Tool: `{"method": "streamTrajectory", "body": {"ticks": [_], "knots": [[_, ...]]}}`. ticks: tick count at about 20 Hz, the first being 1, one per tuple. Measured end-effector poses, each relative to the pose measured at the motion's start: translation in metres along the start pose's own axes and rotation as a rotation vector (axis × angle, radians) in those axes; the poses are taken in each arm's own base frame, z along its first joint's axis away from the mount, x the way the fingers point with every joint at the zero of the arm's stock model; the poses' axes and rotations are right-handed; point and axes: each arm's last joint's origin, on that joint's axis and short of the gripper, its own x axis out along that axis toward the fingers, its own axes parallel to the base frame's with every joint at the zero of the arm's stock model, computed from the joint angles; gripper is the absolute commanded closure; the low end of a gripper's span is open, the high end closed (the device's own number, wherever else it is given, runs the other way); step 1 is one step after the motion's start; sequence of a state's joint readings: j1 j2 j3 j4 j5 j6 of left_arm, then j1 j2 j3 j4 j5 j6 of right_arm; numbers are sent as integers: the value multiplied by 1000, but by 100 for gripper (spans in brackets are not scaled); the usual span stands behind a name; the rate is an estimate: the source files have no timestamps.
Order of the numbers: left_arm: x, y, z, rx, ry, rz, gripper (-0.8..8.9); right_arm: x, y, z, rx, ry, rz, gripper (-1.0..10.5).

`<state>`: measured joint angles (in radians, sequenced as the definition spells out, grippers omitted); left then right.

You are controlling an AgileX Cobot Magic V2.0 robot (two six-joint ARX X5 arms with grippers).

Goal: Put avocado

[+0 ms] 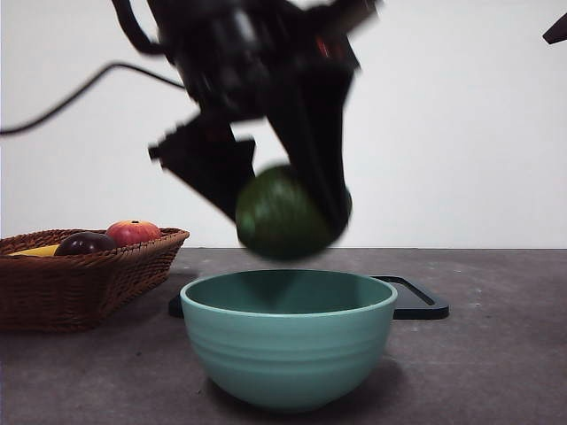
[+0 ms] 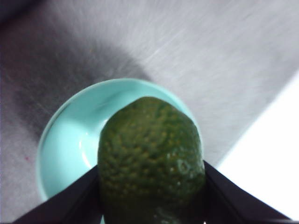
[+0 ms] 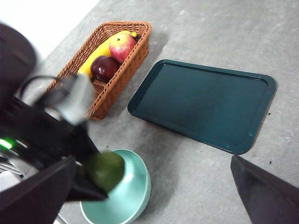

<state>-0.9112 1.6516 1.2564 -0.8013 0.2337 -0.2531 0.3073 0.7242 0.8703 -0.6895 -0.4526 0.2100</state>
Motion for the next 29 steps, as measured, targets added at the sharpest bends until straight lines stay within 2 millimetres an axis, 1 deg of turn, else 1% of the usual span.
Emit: {"method": "streamTrajectory", "body": {"ticks": [2, 4, 7, 10, 14, 19, 21, 22, 25, 27, 29], "knots": [[18, 0, 1, 0, 43, 8, 599, 0, 0, 0, 0, 0, 0, 187], [32, 2, 2, -2, 73, 28, 599, 0, 0, 0, 0, 0, 0, 187], [43, 4, 3, 3, 85, 74, 599, 0, 0, 0, 0, 0, 0, 187], [47, 6, 3, 15, 86, 102, 598, 0, 0, 0, 0, 0, 0, 187], [48, 6, 3, 25, 87, 103, 597, 0, 0, 0, 0, 0, 0, 187], [59, 7, 4, 26, 103, 106, 597, 0, 0, 0, -16, 0, 0, 187], [60, 6, 4, 29, 102, 104, 595, 0, 0, 0, -26, 0, 0, 187], [60, 6, 4, 29, 102, 104, 583, 0, 0, 0, -28, 0, 0, 187], [60, 6, 4, 28, 102, 104, 383, 0, 0, 0, -31, 0, 0, 187], [60, 5, 4, 30, 103, 105, 338, 0, 0, 0, -31, 0, 0, 187], [57, 5, 4, 31, 101, 119, 339, 0, 0, 0, -31, 0, 0, 187]]}}
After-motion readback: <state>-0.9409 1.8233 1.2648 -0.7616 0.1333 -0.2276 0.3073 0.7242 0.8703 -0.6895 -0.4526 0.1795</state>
